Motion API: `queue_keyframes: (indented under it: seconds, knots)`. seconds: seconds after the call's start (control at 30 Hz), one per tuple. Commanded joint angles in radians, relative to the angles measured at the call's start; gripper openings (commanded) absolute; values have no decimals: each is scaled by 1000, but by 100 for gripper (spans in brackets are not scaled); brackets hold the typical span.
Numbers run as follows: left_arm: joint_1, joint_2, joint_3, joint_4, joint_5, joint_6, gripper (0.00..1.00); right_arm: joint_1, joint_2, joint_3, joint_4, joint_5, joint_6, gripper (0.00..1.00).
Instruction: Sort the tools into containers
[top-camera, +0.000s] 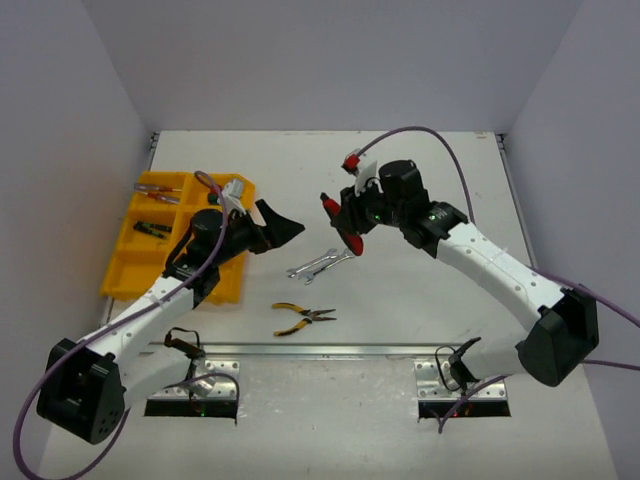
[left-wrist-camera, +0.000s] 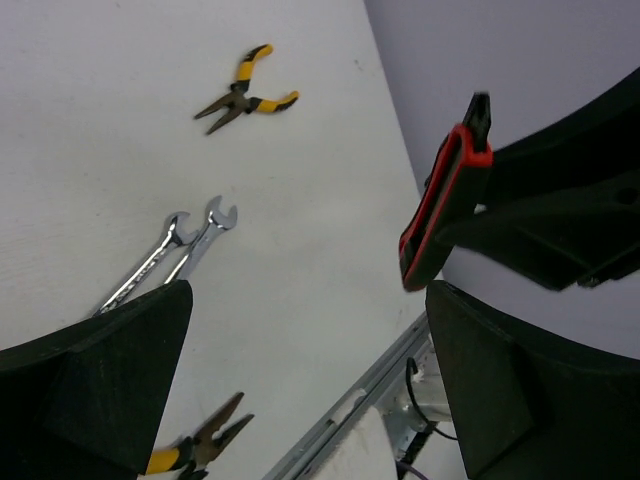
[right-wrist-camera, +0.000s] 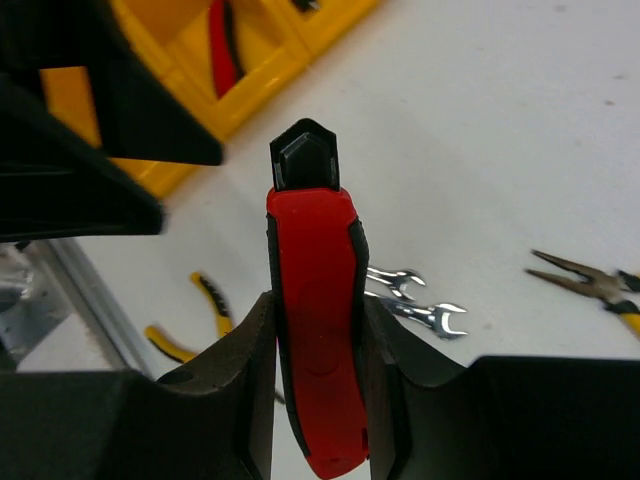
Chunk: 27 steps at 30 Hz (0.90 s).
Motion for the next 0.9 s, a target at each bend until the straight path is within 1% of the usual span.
queue_keyframes:
  seconds: [0.0, 0.03, 0.07, 0.17, 0.2, 0.23, 0.3, 0.37, 0.4, 0.5, 0.6, 0.67, 0.7, 0.73, 0.8, 0.83, 0.87]
  knots:
    - [-76, 18, -18, 460, -5, -171, 99, 110, -46, -21, 90, 61, 100, 0]
    - [-110, 18, -15, 497, -80, -172, 97, 124, -61, -38, 110, 80, 112, 0]
    - [-133, 21, -5, 500, -117, -166, 96, 133, -75, -53, 131, 89, 121, 0]
    - [-172, 49, 42, 429, -172, -155, 92, 142, -104, -83, 170, 84, 151, 0]
    - [-177, 66, 53, 403, -186, -157, 88, 146, -115, -83, 177, 84, 159, 0]
    - [-177, 66, 53, 403, -187, -157, 88, 146, -115, -83, 178, 84, 159, 0]
    - [-185, 86, 46, 400, -196, -174, 81, 148, -126, -82, 182, 93, 164, 0]
    - [-200, 110, 47, 399, -192, -186, 66, 148, -131, -79, 184, 99, 166, 0]
    - [-206, 119, 51, 403, -187, -188, 61, 148, -131, -78, 184, 96, 167, 0]
    - [-226, 145, 65, 422, -163, -195, 57, 148, -122, -73, 192, 78, 173, 0]
    - [-245, 186, 100, 433, -117, -192, 57, 154, -102, -60, 191, 72, 175, 0]
    - [-260, 199, 125, 433, -96, -189, 51, 154, -94, -58, 193, 72, 176, 0]
    - [-270, 203, 134, 431, -91, -185, 46, 154, -92, -57, 195, 73, 179, 0]
    - [-278, 205, 139, 422, -95, -178, 37, 154, -92, -57, 199, 77, 182, 0]
    - [-284, 207, 145, 397, -105, -169, 9, 154, -93, -58, 203, 92, 182, 0]
    - [-284, 206, 144, 387, -110, -166, 2, 154, -93, -59, 203, 101, 181, 0]
    - [-284, 205, 145, 373, -122, -159, 0, 155, -94, -59, 201, 107, 181, 0]
